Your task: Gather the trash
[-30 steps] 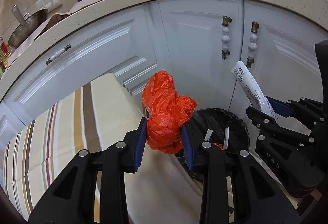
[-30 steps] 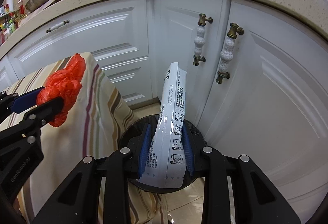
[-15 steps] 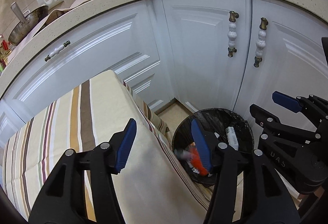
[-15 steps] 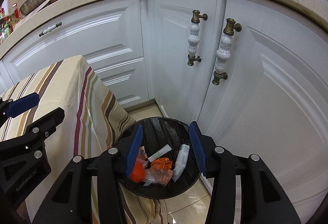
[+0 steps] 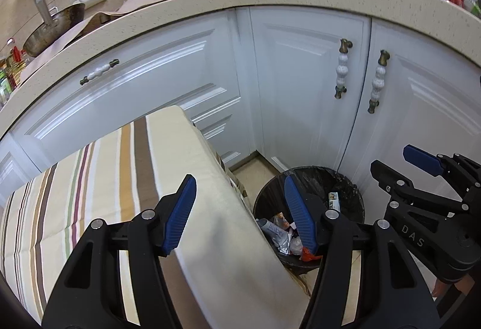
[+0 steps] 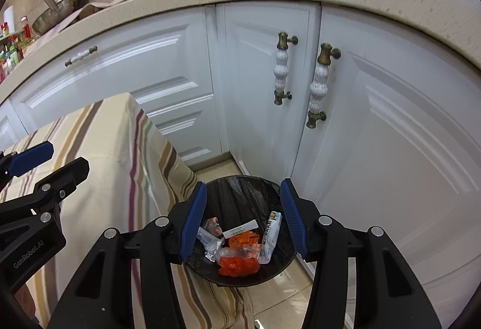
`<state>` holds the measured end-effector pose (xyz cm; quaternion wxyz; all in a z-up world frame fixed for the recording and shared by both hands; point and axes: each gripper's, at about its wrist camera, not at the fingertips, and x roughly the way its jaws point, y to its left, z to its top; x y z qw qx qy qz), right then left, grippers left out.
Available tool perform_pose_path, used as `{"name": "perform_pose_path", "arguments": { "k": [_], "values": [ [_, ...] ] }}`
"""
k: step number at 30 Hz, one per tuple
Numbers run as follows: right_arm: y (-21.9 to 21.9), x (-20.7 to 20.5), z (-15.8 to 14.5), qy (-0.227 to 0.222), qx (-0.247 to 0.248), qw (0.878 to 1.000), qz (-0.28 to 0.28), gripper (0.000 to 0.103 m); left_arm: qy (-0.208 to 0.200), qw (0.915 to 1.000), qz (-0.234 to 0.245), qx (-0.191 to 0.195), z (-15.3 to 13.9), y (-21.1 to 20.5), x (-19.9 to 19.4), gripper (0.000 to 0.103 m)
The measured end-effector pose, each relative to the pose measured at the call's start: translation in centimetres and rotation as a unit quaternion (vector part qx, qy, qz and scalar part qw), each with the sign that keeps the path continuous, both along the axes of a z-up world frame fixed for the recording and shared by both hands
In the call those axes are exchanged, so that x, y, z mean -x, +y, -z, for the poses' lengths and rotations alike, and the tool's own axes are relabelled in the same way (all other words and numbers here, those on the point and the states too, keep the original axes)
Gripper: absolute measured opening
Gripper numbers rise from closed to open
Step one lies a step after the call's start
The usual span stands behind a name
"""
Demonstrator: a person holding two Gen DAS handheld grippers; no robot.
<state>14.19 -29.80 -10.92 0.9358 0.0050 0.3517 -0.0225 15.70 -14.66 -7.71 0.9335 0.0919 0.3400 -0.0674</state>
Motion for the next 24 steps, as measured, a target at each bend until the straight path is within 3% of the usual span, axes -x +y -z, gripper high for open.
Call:
{"name": "perform_pose_path", "arguments": {
  "k": [6, 8, 24],
  "values": [
    [1.1, 1.7, -1.8, -0.021, -0.003, 1.000, -0.003, 0.055, -0.012, 0.9998, -0.012, 0.012, -1.5, 1.8, 1.9, 0.061],
    [1.6, 2.4, -2.4, -0.028, -0.003, 1.000, -0.005, 0.056, -0.017, 0.9994, -0.020, 0.021, -2.1, 2.8, 2.7, 0.069],
    [5.7, 8.5, -5.5, -0.061, 0.007, 0.998, -0.034, 0.070, -0.069, 0.9943, -0.071, 0.039, -5.7, 9.7, 9.5, 0.084]
  ]
}}
